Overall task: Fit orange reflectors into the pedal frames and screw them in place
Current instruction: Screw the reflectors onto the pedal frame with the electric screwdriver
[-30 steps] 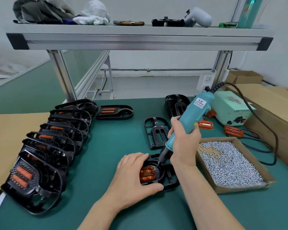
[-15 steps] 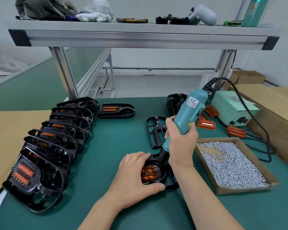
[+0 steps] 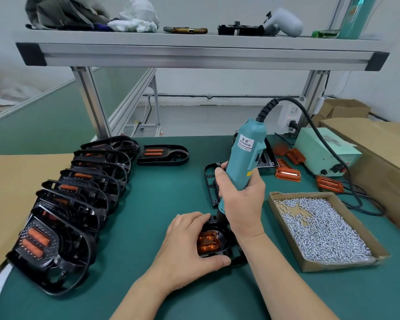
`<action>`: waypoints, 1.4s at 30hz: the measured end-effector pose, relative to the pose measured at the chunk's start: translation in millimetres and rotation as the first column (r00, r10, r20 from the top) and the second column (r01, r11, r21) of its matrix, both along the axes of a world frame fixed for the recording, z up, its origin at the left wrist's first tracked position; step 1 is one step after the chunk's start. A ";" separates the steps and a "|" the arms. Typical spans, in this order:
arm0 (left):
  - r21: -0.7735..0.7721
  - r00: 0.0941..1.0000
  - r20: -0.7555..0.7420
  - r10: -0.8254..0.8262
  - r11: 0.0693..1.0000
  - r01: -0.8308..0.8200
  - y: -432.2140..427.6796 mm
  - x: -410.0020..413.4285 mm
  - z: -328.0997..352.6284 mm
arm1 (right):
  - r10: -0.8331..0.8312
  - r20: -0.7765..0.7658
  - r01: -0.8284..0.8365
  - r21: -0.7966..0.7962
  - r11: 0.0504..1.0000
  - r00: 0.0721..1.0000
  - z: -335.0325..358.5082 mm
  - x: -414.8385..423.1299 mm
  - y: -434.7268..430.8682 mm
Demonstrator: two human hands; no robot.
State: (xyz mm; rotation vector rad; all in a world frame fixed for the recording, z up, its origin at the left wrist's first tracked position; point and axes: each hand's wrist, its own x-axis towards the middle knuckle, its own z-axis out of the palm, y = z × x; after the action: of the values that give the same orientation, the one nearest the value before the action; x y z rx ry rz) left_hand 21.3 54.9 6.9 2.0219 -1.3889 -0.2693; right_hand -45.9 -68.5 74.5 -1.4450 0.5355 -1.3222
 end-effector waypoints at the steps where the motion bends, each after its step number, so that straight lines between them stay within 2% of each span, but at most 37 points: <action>1: 0.001 1.000 0.000 0.000 1.000 0.000 -0.2 0.1 -0.1 | -0.002 0.001 0.002 0.000 1.000 1.000 0.0 -0.1 -0.2; 25: -0.002 1.000 0.024 -0.006 1.000 0.006 0.0 2.5 -4.3 | -0.005 0.030 0.004 0.012 1.000 1.000 0.9 -0.1 -2.1; 37: 0.016 1.000 0.017 -0.022 1.000 0.021 1.0 0.6 1.0 | 0.063 0.015 -0.062 -0.059 0.996 0.998 1.1 -5.1 3.3; 42: -0.019 1.000 0.006 -0.008 1.000 0.008 2.2 -0.1 1.3 | 0.026 0.054 -0.026 -0.001 1.000 0.998 3.5 -4.1 -0.2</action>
State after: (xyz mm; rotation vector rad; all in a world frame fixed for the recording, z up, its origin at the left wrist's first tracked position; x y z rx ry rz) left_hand 21.2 57.0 8.2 2.0031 -1.3989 -0.2525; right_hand -50.0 -68.8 78.0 -1.4074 0.4794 -1.3370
